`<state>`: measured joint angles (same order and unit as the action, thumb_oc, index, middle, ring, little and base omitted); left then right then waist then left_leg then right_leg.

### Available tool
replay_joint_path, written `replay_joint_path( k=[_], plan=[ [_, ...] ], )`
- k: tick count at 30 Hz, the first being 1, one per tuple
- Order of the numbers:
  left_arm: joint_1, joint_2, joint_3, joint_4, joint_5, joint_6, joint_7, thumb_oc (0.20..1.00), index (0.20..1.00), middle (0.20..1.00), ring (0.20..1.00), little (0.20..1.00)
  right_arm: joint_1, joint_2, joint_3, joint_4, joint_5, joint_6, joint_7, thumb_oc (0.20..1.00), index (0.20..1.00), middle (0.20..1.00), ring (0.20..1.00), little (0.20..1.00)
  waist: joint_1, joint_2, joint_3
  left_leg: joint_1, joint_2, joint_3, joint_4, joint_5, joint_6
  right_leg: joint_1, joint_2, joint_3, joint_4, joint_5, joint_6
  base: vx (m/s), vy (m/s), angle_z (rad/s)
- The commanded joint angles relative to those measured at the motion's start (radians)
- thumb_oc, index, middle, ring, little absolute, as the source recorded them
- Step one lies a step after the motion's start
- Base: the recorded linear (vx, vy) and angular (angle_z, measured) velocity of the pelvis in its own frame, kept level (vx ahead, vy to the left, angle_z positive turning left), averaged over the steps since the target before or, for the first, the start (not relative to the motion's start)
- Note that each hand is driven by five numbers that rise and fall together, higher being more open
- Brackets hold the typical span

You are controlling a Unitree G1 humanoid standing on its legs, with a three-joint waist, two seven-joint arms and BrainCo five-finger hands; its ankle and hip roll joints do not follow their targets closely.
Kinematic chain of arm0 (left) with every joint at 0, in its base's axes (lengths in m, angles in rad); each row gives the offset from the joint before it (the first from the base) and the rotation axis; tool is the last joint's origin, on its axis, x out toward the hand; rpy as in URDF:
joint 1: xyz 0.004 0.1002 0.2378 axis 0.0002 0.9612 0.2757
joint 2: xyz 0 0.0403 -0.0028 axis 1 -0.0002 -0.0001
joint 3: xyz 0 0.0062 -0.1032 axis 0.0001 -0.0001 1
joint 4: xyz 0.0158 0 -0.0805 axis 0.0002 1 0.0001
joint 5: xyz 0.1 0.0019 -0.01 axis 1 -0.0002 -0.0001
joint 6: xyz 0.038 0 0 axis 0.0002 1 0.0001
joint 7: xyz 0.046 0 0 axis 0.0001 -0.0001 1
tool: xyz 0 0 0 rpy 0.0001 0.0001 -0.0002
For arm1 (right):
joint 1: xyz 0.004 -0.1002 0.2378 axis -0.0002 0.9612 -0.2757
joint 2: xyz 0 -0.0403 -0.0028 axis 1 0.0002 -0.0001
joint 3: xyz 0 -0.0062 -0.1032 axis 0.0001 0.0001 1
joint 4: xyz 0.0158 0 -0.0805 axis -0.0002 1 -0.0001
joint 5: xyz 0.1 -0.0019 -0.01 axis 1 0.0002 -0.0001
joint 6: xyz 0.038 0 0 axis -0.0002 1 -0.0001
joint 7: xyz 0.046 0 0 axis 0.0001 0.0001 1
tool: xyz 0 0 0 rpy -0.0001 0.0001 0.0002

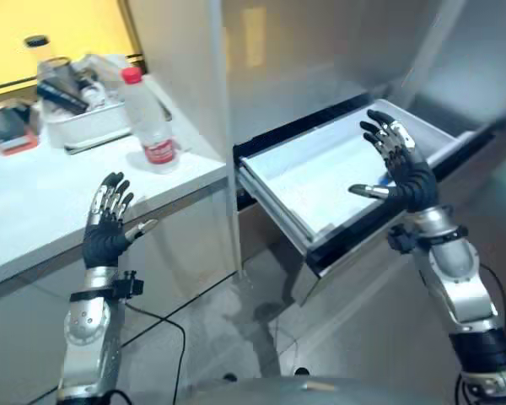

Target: Take the drinks into the refrigerator

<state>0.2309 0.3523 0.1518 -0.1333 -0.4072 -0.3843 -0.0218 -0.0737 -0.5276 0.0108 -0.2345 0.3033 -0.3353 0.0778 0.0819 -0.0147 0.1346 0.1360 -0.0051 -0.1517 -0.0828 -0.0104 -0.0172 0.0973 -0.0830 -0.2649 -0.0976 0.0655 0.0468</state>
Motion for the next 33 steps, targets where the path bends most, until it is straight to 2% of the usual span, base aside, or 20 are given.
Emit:
replay_joint_path(
  k=[1, 7, 13, 20, 24, 30, 33],
  plan=[
    [-0.051, 0.055, -0.001, -0.024, -0.007, -0.055, 0.006, 1.000, 1.000, 1.000, 1.000, 1.000, -0.042, 0.008, -0.052, -0.051, 0.025, -0.033, -0.008, 1.000, 1.000, 1.000, 1.000, 1.000, 0.008, -0.050, -0.011, -0.072, -0.033, -0.105, 0.026, -0.009, -0.008, 0.075, -0.042, -0.087, 0.056, -0.125, 0.034, 0.14, -0.066, 2.28],
    [-0.079, 0.040, -0.019, -0.026, -0.036, -0.055, 0.018, 1.000, 1.000, 1.000, 1.000, 1.000, -0.026, 0.014, -0.057, -0.046, 0.021, -0.031, -0.013, 1.000, 1.000, 1.000, 1.000, 1.000, 0.012, -0.051, -0.007, -0.083, -0.037, -0.130, 0.033, -0.007, -0.011, 0.073, -0.042, -0.110, 0.070, -0.139, 0.029, 0.01, -0.011, 0.17],
    [-0.103, 0.044, -0.031, -0.029, -0.009, -0.060, 0.048, 1.000, 1.000, 1.000, 1.000, 1.000, -0.025, 0.013, -0.063, -0.049, 0.009, -0.034, -0.023, 1.000, 1.000, 1.000, 1.000, 1.000, 0.006, -0.051, -0.007, -0.082, -0.034, -0.123, 0.034, -0.010, -0.011, 0.072, -0.039, -0.106, 0.076, -0.147, 0.029, 0.01, -0.004, 0.02],
    [-0.167, 0.056, -0.065, -0.024, -0.008, -0.058, 0.073, 1.000, 1.000, 1.000, 1.000, 1.000, -0.021, 0.016, -0.067, -0.051, 0.013, -0.033, -0.024, 1.000, 1.000, 1.000, 1.000, 1.000, -0.019, -0.050, -0.011, -0.073, -0.025, -0.107, 0.034, -0.021, -0.009, 0.066, -0.036, -0.086, 0.092, -0.159, 0.027, 0.01, 0.000, 0.00],
    [-0.215, 0.077, -0.072, -0.001, 0.049, -0.059, 0.119, 1.000, 1.000, 1.000, 1.000, 1.000, -0.034, 0.018, -0.052, -0.023, 0.016, -0.027, -0.028, 1.000, 1.000, 1.000, 1.000, 1.000, -0.034, -0.050, -0.015, -0.059, -0.020, -0.086, 0.037, -0.033, -0.003, 0.065, -0.034, -0.064, 0.098, -0.164, 0.027, 0.03, 0.009, -0.04],
    [-0.280, 0.115, -0.071, 0.047, 0.103, -0.041, 0.162, 1.000, 1.000, 1.000, 1.000, 1.000, -0.037, -0.010, -0.050, -0.029, 0.032, -0.014, 0.009, 1.000, 1.000, 1.000, 1.000, 1.000, -0.057, -0.048, -0.026, -0.040, -0.013, -0.052, 0.043, -0.052, 0.001, 0.069, -0.032, -0.035, 0.103, -0.170, 0.030, 0.04, 0.016, -0.13],
    [-0.315, 0.147, -0.053, 0.078, 0.120, -0.025, 0.186, 1.000, 1.000, 1.000, 1.000, 1.000, -0.043, -0.029, -0.055, -0.041, 0.075, -0.006, 0.040, 1.000, 1.000, 1.000, 1.000, 1.000, -0.075, -0.048, -0.031, -0.028, -0.012, -0.024, 0.061, -0.075, 0.009, 0.068, -0.031, 0.000, 0.110, -0.173, 0.031, 0.05, 0.017, -0.25]
  ],
)
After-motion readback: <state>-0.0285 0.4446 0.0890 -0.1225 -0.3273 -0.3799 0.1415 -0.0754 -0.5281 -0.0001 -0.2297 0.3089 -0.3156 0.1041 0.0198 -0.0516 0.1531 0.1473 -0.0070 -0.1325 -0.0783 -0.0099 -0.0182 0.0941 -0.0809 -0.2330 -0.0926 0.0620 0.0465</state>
